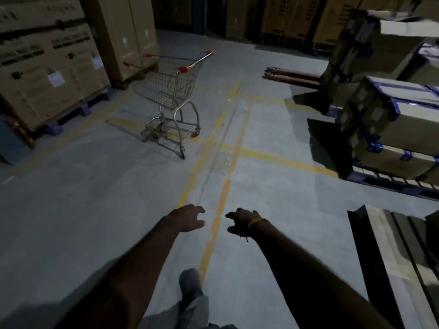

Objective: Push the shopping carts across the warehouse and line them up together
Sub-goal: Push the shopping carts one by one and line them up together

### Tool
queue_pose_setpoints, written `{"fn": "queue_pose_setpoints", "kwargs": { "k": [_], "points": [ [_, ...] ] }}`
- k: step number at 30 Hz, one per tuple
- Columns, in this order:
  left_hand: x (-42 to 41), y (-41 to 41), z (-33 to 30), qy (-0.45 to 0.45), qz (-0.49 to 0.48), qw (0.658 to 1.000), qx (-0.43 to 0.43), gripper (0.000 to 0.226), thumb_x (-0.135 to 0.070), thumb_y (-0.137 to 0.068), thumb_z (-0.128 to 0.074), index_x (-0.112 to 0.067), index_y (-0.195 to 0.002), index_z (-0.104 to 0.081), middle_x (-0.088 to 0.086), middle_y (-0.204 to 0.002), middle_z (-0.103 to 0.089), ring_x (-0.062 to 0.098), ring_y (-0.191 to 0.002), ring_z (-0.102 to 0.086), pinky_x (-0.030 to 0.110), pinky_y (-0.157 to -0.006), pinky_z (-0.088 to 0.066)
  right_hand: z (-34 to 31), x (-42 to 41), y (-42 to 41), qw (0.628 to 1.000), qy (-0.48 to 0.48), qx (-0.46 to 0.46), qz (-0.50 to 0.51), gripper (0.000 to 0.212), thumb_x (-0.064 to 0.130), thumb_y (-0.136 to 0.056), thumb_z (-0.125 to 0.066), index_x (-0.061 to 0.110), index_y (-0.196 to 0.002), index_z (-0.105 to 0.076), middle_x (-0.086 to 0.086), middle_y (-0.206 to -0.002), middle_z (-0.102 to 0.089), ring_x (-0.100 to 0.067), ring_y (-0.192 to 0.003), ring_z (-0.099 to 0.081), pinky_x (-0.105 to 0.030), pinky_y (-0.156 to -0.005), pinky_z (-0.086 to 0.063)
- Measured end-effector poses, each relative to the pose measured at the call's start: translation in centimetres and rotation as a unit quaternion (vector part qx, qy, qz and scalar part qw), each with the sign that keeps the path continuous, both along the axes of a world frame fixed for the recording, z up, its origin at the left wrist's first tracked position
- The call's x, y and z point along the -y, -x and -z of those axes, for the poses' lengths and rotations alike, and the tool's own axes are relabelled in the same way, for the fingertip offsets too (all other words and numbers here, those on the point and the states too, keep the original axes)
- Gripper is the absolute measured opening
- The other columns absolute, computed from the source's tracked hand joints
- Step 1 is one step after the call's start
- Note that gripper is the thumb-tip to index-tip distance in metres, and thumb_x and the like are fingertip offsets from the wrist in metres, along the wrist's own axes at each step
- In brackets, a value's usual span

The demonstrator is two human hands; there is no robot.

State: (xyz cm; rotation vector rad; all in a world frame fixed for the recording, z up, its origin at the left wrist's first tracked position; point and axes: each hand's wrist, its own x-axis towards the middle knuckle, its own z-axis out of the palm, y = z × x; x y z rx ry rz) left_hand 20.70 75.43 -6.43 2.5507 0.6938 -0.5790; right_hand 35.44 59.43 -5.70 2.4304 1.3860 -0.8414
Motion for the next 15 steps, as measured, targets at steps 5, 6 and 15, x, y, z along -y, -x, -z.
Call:
{"fn": "queue_pose_setpoints", "kwargs": {
  "k": [5, 6, 15],
  "points": [
    [-8.3, -9.0, 0.4, -0.002, 0.008, 1.0, 0.0, 0.059, -0.047, -0.094, -0.054, -0.023, -0.145, -0.037, 0.009, -0.149, -0.038, 0.026, -0.134, -0.041, 0.037, -0.106, -0.038, 0.2, -7.6, -8.5, 1.0, 0.002, 0.004, 0.003, 0.062, 0.045, -0.097, -0.05, 0.028, -0.152, -0.028, -0.012, -0.15, -0.034, -0.034, -0.136, -0.037, -0.051, -0.113, -0.021],
    [-10.2, -10.9, 0.3, -0.001, 0.01, 1.0, -0.001, 0.06, -0.047, -0.094, -0.054, -0.022, -0.145, -0.036, 0.009, -0.149, -0.037, 0.026, -0.134, -0.041, 0.038, -0.107, -0.037, -0.1, -9.4, -10.3, 1.0, 0.005, 0.0, 0.004, 0.062, 0.045, -0.097, -0.05, 0.028, -0.152, -0.027, -0.012, -0.15, -0.033, -0.034, -0.136, -0.037, -0.051, -0.113, -0.022],
    [-23.1, -26.6, -1.4, -0.014, 0.017, 1.0, 0.011, 0.061, -0.046, -0.095, -0.052, -0.022, -0.147, -0.032, 0.011, -0.149, -0.035, 0.029, -0.133, -0.041, 0.037, -0.104, -0.038, -2.7, -22.8, -24.3, 0.999, -0.031, 0.005, 0.025, 0.063, 0.045, -0.098, -0.049, 0.026, -0.153, -0.024, -0.014, -0.147, -0.037, -0.035, -0.131, -0.042, -0.048, -0.11, -0.029]
  ]
}}
